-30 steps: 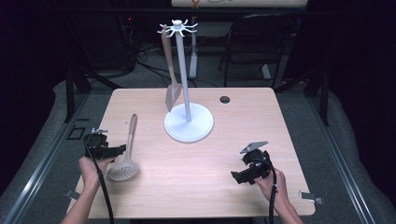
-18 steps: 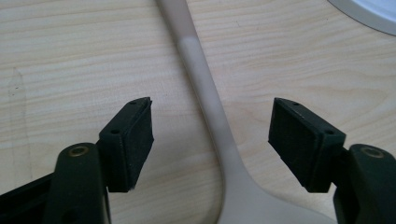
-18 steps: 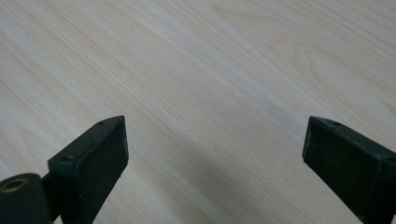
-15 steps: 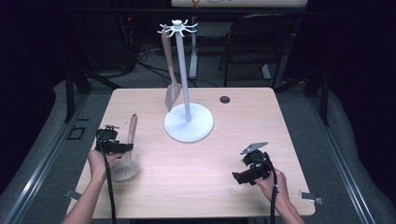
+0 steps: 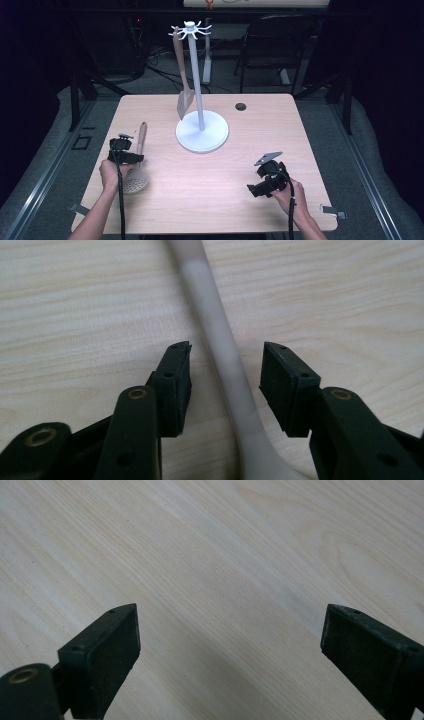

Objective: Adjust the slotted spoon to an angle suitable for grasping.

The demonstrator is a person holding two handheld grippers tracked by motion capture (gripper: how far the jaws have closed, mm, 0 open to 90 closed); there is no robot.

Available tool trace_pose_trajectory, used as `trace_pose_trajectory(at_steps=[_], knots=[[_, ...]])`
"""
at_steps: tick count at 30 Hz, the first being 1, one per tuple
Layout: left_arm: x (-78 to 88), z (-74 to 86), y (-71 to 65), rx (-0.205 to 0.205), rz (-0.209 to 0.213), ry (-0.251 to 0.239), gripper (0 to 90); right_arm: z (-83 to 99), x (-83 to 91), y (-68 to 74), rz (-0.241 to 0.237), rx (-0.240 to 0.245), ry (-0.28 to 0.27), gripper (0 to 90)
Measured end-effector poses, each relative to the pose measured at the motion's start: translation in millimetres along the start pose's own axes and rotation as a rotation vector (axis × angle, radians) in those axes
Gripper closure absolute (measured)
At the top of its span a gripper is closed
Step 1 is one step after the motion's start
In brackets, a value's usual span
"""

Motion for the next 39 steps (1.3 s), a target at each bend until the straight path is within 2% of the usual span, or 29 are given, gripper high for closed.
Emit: trace_pose_trajectory(at_steps=[5, 7, 9, 12, 18, 24, 28, 39], knots=[[-0.5, 1.1, 2.1, 0.004, -0.001, -0.009, 61.4, 0.1, -0.1, -0.8, -0.003, -0.001, 0.004, 9.0], [0.1, 1.6, -0.3, -0.009, 0.008, -0.002, 65.0, -0.4, -0.2, -0.1, -0.011, -0.004, -0.002, 9.1], [0.3, 2.0, -2.3, -0.028, -0.011, -0.001, 68.0, -0.8, 0.1, -0.7, -0.003, 0.005, -0.006, 9.1], [1.4, 2.8, -3.6, -0.042, -0.031, 0.001, 68.2, -1.2, 0.7, 0.0, -0.006, 0.011, -0.007, 9.2], [4.7, 5.6, -4.0, -0.038, -0.022, 0.008, 69.0, 0.1, 0.0, 0.0, -0.013, -0.002, 0.004, 9.2], [9.3, 10.5, -7.2, -0.070, -0.027, 0.023, 70.4, 2.0, -1.6, -0.4, -0.020, -0.002, 0.015, 9.2], [12.8, 14.4, -8.3, -0.096, -0.013, 0.030, 71.6, 1.8, -1.8, 0.0, -0.017, 0.008, 0.022, 9.3], [19.3, 20.4, -10.3, -0.120, 0.024, 0.043, 74.5, 1.7, -3.7, 1.7, -0.025, 0.019, 0.031, 9.3]])
Point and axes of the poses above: each handheld gripper's, and its own axes: x roughly backward along the jaws, z roughly out of its underside, y roughly to its left, the point moved 8 cm from there along -x, roughly forward along the jaws, and after that the axes turned 5 degrees about -z, right-handed, at the moved point
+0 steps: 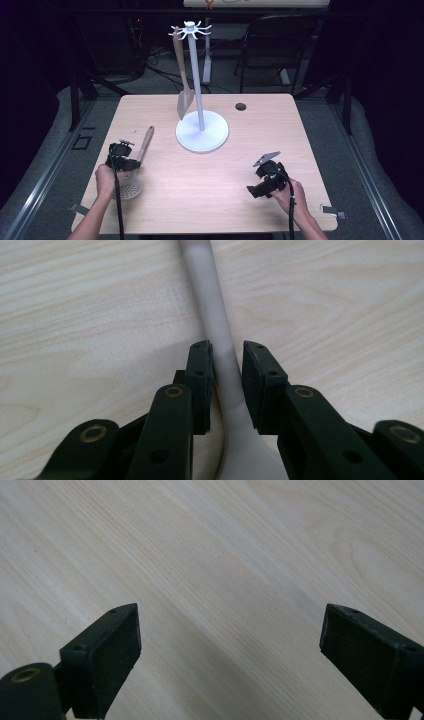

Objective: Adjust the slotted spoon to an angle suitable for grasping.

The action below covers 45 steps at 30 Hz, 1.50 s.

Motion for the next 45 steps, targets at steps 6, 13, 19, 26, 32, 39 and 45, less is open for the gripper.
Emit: trace_pose_trajectory(at_steps=[6, 13, 19, 26, 32, 39, 45], knots=[[3.3, 4.0, -1.5, -0.022, 0.027, 0.011, 74.9, -0.1, -0.9, 0.4, -0.006, -0.001, -0.003, 9.3], [6.1, 8.2, -1.2, -0.054, 0.055, 0.015, 75.3, -1.0, -0.4, 2.9, -0.005, 0.009, -0.001, 9.3], [10.2, 13.0, -3.4, -0.073, 0.053, 0.039, 75.2, -1.2, 0.3, 2.9, 0.001, 0.026, 0.006, 9.3], [12.0, -6.5, -3.8, -0.052, -0.011, 0.000, 56.0, -2.4, -0.9, 2.7, 0.009, 0.029, 0.007, 9.4], [-1.9, -20.5, -3.8, -0.032, -0.033, 0.014, 59.3, -2.9, -2.8, 3.9, 0.006, 0.018, -0.005, 9.4], [-9.7, -18.5, -1.4, -0.027, -0.027, 0.025, 67.2, -2.5, -2.4, 1.0, 0.019, 0.021, 0.001, 9.6], [-10.8, -17.4, -3.3, -0.041, -0.037, 0.028, 72.9, -2.6, -1.7, 2.0, 0.021, 0.033, 0.015, 9.6]])
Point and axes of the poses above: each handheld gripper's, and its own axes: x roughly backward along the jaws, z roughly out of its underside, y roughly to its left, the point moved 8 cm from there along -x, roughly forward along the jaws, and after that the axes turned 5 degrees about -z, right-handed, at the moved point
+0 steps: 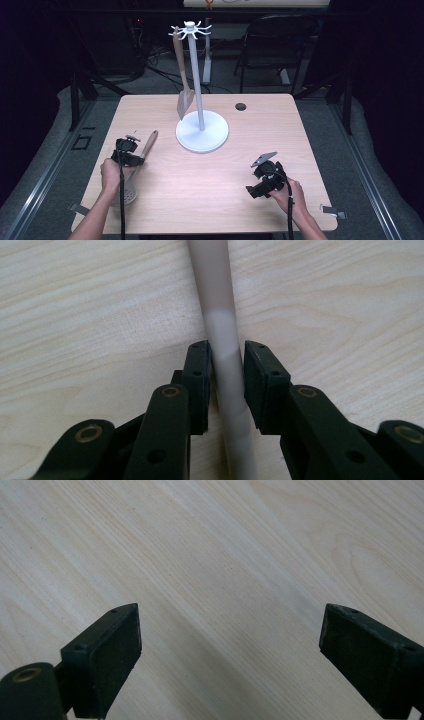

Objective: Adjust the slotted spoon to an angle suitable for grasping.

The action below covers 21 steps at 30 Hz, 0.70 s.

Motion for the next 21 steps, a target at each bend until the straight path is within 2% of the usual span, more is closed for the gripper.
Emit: trace_pose_trajectory(at_steps=[3, 9, 12, 13, 21], knots=[[0.7, 0.4, -1.5, 0.007, -0.001, -0.004, 73.8, -0.2, 0.5, 0.2, -0.001, -0.008, -0.012, 9.6], [3.9, 1.9, -12.4, -0.040, 0.021, 0.015, 76.0, 0.7, 2.4, -1.1, 0.001, -0.009, -0.014, 9.6], [5.2, 3.3, -16.6, -0.071, 0.011, 0.019, 76.2, 0.6, 1.7, -0.7, -0.003, -0.009, -0.016, 9.6], [5.4, 3.8, -17.2, -0.075, 0.012, 0.018, 76.3, 1.1, 2.4, -0.8, -0.002, 0.001, -0.003, 9.6], [12.1, 14.5, -18.9, -0.100, 0.041, 0.047, 76.4, 0.7, 1.5, 1.2, -0.008, -0.005, -0.010, 9.6]])
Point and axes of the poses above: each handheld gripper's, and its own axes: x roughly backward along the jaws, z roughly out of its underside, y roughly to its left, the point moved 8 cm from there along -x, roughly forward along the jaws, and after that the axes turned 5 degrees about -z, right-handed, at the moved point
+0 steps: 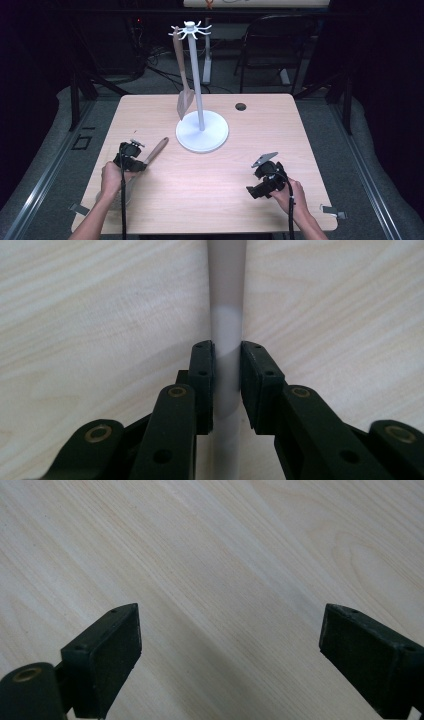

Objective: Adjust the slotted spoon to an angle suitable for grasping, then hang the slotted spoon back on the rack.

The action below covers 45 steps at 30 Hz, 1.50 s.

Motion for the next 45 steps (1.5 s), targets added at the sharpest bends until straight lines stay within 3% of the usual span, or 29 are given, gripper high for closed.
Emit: trace_pose_trajectory(at_steps=[5, 9, 12, 15, 32, 37, 40, 45], knots=[[3.2, 5.9, -1.9, 0.002, 0.010, 0.006, 75.7, 1.1, -0.5, -0.9, 0.001, 0.011, 0.017, 9.6], [7.9, 2.8, 3.4, 0.044, 0.004, -0.018, 58.3, 0.4, -1.3, -0.2, 0.001, 0.009, 0.012, 9.6], [7.7, 0.1, 4.9, 0.056, 0.005, -0.023, 53.2, 0.0, -1.4, 0.0, 0.002, 0.011, 0.012, 9.6], [4.4, -3.7, 2.7, 0.043, 0.013, -0.015, 51.7, 0.6, -2.2, -0.3, 0.004, 0.006, 0.013, 9.6], [-11.3, -11.0, 0.2, 0.028, 0.020, 0.042, 66.7, 0.8, -2.9, -0.9, 0.000, 0.017, 0.020, 9.6], [-10.1, -9.9, -0.8, -0.001, 0.016, 0.082, 69.4, 1.1, -5.2, -0.3, -0.005, 0.016, 0.025, 9.7], [-9.6, -9.6, -1.0, -0.003, 0.030, 0.075, 74.7, 1.6, -5.4, 0.4, -0.009, 0.022, 0.034, 9.7], [-9.4, -9.4, 2.0, 0.007, 0.013, 0.051, 75.3, 1.5, -4.8, 0.5, -0.007, 0.019, 0.028, 9.7]])
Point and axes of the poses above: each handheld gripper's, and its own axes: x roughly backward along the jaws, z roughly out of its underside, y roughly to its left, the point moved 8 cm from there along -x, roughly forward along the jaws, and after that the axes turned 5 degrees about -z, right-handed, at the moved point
